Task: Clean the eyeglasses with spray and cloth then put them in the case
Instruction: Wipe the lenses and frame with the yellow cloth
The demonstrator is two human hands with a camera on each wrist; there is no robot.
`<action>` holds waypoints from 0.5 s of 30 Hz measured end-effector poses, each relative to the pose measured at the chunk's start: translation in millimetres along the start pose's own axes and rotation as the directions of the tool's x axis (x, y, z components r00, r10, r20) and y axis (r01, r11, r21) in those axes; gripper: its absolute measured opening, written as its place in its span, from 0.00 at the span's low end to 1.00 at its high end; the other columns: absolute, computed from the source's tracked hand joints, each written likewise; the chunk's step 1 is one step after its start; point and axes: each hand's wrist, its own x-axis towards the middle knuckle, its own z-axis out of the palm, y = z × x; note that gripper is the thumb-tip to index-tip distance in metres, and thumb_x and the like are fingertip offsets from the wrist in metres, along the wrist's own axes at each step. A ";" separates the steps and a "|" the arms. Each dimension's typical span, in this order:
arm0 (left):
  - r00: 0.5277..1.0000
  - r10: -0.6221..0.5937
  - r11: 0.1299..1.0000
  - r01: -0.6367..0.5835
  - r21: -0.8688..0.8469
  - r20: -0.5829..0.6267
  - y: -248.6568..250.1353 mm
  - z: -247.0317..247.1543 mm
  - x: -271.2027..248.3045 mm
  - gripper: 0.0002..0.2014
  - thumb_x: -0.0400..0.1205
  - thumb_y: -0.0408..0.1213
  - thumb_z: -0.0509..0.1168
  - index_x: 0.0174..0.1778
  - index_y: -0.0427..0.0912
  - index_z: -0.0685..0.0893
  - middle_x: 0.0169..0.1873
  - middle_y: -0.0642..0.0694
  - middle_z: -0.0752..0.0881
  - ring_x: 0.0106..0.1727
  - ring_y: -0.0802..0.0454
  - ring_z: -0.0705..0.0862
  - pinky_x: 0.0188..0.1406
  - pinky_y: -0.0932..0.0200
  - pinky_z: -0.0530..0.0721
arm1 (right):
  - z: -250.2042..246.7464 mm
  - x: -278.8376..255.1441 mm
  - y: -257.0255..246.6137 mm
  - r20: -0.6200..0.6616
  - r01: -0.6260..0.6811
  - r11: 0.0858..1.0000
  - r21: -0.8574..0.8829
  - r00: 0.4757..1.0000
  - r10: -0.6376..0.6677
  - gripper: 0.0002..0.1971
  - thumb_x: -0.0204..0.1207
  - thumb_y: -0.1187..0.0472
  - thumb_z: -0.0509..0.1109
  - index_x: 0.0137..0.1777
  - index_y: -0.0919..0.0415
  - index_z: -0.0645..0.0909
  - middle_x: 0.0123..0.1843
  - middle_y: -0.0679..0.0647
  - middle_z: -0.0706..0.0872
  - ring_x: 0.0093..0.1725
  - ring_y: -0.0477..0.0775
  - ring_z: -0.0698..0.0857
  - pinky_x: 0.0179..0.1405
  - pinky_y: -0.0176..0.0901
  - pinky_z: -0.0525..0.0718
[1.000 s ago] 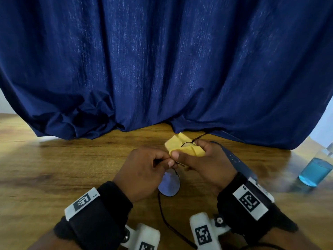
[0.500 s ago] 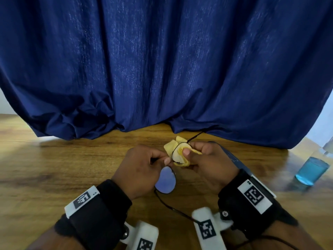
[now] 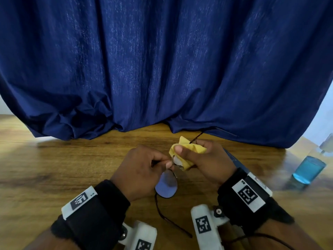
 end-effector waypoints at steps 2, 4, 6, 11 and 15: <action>1.000 -0.003 1.000 0.003 -0.008 -0.007 -0.2 0.7 -0.2 0.10 0.84 0.37 0.71 0.42 0.49 0.96 0.37 0.60 0.94 0.41 0.65 0.90 0.38 0.70 0.84 | -1.4 1.5 0.9 -0.029 0.004 1.000 0.014 1.000 -0.004 0.12 0.79 0.54 0.76 0.41 0.64 0.90 0.40 0.62 0.94 0.36 0.50 0.90 0.34 0.42 0.90; 1.000 -0.012 1.000 0.012 0.006 -0.024 -1.0 1.4 -0.4 0.10 0.85 0.38 0.70 0.42 0.49 0.96 0.37 0.61 0.94 0.41 0.66 0.90 0.37 0.73 0.82 | -3.9 2.5 2.1 -0.025 -0.017 1.000 0.016 1.000 0.018 0.12 0.83 0.57 0.72 0.45 0.64 0.91 0.44 0.64 0.94 0.39 0.52 0.91 0.34 0.42 0.90; 0.999 -0.026 1.000 0.027 0.016 -0.043 -2.0 0.9 -0.7 0.10 0.84 0.38 0.70 0.41 0.49 0.96 0.36 0.62 0.94 0.41 0.66 0.90 0.37 0.72 0.83 | -6.2 3.3 3.5 0.029 -0.064 0.996 0.058 0.998 0.062 0.11 0.85 0.61 0.68 0.50 0.65 0.91 0.49 0.66 0.94 0.47 0.59 0.93 0.42 0.47 0.92; 0.995 -0.058 0.998 0.057 -0.011 -0.078 -6.6 -2.6 0.2 0.10 0.84 0.36 0.71 0.40 0.49 0.96 0.37 0.63 0.94 0.43 0.68 0.90 0.44 0.68 0.87 | -12.0 5.0 1.2 0.181 -0.175 0.969 0.174 0.973 0.143 0.11 0.84 0.69 0.66 0.61 0.74 0.85 0.57 0.70 0.92 0.53 0.61 0.92 0.48 0.46 0.93; 0.997 -0.048 0.999 0.048 0.002 -0.063 -3.3 -1.5 -0.2 0.09 0.84 0.38 0.71 0.41 0.49 0.96 0.37 0.61 0.94 0.42 0.68 0.89 0.38 0.74 0.82 | -12.1 3.2 3.5 0.181 -0.210 0.967 0.146 0.966 0.182 0.11 0.76 0.71 0.76 0.57 0.70 0.88 0.55 0.66 0.93 0.52 0.59 0.92 0.54 0.49 0.91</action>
